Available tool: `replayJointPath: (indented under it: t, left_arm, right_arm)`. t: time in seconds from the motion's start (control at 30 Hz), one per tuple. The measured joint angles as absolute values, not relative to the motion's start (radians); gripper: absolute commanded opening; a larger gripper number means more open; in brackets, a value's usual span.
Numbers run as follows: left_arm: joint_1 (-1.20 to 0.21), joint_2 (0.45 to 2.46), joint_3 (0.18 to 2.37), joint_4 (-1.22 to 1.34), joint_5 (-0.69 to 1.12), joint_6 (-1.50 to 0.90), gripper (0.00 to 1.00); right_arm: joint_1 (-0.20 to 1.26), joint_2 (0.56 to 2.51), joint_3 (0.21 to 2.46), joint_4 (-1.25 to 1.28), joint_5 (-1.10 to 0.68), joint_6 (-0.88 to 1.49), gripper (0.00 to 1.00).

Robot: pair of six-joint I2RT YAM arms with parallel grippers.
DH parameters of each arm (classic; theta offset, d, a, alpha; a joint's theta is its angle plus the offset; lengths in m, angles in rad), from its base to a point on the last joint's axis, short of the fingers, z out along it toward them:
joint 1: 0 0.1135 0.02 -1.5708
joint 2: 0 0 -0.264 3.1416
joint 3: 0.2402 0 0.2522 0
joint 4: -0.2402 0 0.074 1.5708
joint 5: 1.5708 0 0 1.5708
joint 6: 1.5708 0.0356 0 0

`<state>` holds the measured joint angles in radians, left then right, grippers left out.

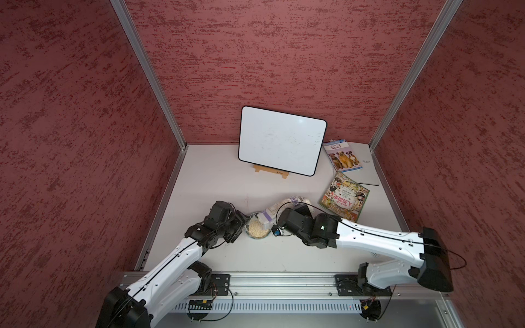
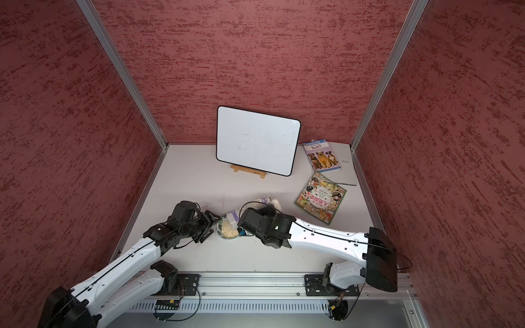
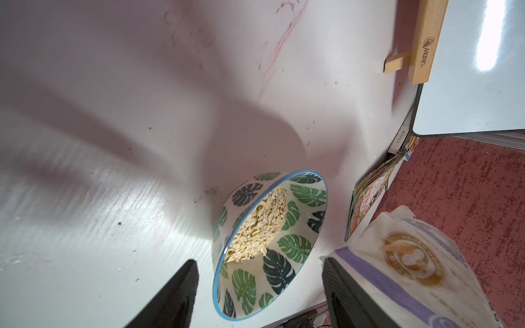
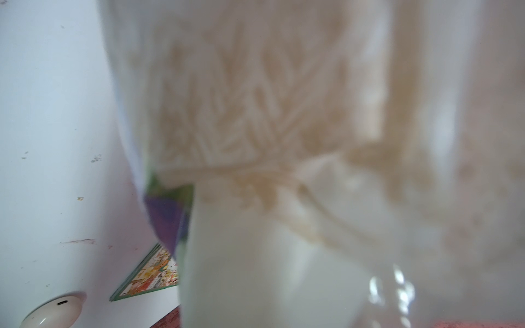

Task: Pour the oats into the breakfast bowl
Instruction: Pour the oats into the bowl.

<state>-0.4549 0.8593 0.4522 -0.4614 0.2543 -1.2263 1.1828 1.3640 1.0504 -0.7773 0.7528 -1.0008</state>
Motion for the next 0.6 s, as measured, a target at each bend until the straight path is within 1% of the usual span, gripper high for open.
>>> replayJointPath:
  t: [0.6]
  left_arm:
    - [-0.455, 0.814, 0.546, -0.528, 0.253, -1.226, 0.72]
  right_arm:
    - [1.153, 1.222, 0.883, -0.706, 0.609, -0.712, 0.0]
